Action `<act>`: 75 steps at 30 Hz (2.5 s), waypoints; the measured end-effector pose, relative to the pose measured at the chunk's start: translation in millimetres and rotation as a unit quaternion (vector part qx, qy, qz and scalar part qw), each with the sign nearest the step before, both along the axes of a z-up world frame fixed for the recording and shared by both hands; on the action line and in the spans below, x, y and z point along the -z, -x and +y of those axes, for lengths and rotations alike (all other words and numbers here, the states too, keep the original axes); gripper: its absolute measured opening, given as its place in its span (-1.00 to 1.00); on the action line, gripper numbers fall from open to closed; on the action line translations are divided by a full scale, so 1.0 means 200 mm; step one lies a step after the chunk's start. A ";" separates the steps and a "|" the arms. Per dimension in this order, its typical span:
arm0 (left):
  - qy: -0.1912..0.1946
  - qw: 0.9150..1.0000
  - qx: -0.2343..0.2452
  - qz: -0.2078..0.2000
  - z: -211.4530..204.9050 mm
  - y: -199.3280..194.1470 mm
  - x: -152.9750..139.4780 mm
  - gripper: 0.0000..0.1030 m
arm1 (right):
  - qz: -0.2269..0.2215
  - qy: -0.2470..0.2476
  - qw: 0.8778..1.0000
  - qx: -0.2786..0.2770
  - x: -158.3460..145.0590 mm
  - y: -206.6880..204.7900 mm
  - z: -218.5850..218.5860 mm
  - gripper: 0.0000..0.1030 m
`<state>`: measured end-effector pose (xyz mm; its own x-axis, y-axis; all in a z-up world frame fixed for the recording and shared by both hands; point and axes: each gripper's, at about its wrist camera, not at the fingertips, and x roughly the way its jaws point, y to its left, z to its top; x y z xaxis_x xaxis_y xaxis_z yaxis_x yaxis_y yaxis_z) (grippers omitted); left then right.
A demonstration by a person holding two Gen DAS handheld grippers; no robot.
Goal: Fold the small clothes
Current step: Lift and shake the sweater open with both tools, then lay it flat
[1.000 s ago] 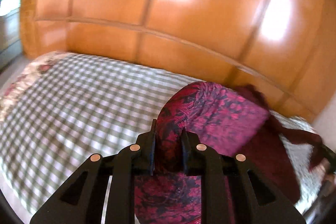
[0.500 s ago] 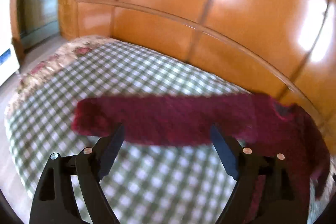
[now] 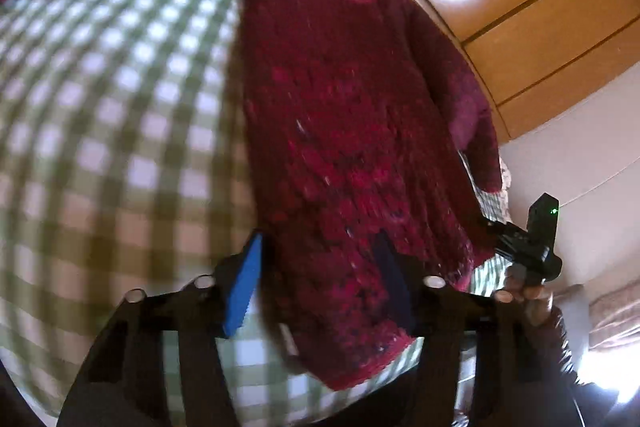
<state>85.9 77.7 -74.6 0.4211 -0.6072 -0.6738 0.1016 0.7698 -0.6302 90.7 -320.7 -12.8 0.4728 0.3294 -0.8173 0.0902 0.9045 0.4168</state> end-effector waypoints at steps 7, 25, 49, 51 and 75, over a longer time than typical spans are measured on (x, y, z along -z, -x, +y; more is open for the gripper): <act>-0.047 0.998 0.002 -0.045 0.01 0.05 -0.12 -0.75 | -0.064 0.055 0.995 -0.057 -0.32 0.11 0.10 -0.67; -0.209 0.974 0.005 -0.084 0.13 0.35 -0.19 -0.33 | -0.005 -0.046 0.998 -0.051 -0.07 0.51 0.06 0.01; -0.159 0.975 -0.129 -0.087 0.29 0.11 -0.16 0.47 | -0.070 0.155 0.984 -0.050 -0.16 0.33 0.40 0.29; -0.156 0.967 -0.187 -0.071 0.45 0.05 -0.16 0.47 | -0.089 0.150 0.983 -0.053 -0.19 0.26 0.49 0.39; -0.216 0.893 -0.395 0.022 1.64 -0.61 -0.07 -0.82 | -0.103 0.175 0.972 -0.119 0.09 -0.22 1.10 0.79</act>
